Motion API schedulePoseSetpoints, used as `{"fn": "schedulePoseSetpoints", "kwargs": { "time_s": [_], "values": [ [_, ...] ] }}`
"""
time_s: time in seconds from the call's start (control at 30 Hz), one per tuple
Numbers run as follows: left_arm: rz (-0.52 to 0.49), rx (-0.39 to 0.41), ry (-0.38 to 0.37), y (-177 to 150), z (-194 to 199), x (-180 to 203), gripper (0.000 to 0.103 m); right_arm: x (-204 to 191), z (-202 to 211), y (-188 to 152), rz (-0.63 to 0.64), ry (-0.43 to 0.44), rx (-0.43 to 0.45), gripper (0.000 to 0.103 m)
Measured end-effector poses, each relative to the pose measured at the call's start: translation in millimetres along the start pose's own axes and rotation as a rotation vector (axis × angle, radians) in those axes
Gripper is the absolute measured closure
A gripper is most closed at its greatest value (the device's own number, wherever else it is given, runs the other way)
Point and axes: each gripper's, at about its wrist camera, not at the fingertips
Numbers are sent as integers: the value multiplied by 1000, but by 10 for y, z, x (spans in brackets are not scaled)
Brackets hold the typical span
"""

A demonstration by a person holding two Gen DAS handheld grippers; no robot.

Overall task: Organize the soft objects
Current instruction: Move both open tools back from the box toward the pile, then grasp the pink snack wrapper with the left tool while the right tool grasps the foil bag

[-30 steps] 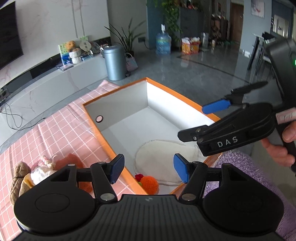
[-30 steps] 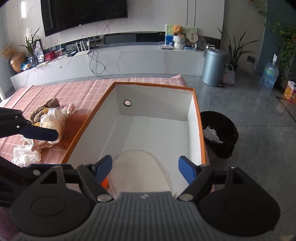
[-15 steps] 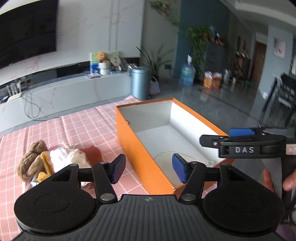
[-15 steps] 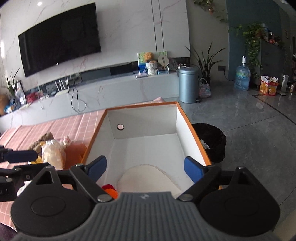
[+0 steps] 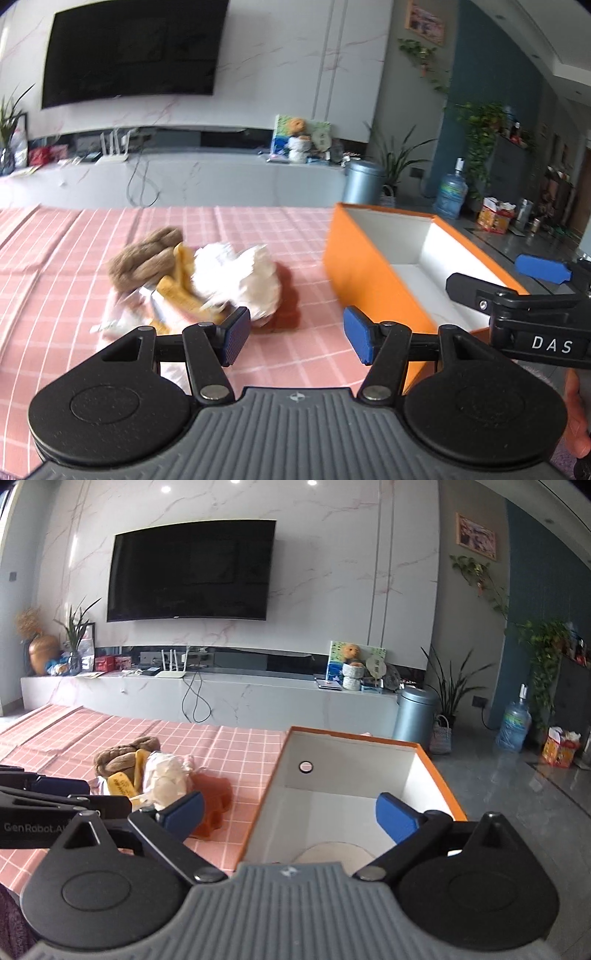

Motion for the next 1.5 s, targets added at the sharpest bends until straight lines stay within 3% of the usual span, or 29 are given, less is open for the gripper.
{"fn": "schedulePoseSetpoints", "kwargs": {
  "time_s": [0.27,0.43,0.63,0.83,1.07,1.3,1.5],
  "values": [
    [87,-28,41,-225,80,-321,40,-278,-37,-52,76,27,17,8],
    [118,-5,40,-217,115,-459,45,-429,-103,-44,124,82,7,28],
    [199,-33,31,-67,-4,-687,42,-612,-280,65,211,170,-20,37],
    [260,-77,36,152,-209,-871,39,-677,-662,331,231,238,-107,37],
    [375,-196,50,374,-601,-1100,39,-712,-1171,764,196,326,-230,37],
    [423,-284,70,483,-884,-1218,35,-775,-1888,1140,138,442,-487,37],
    [480,-326,61,440,-1073,-1297,33,-930,-2297,1213,136,490,-584,37]
  ]
}}
Point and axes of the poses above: each gripper's, at about its wrist camera, not at the fingertips, and z roughly against the way its jaws point, x to its right, y to its top, and after that the axes turned 9 degrees about -x, right-handed
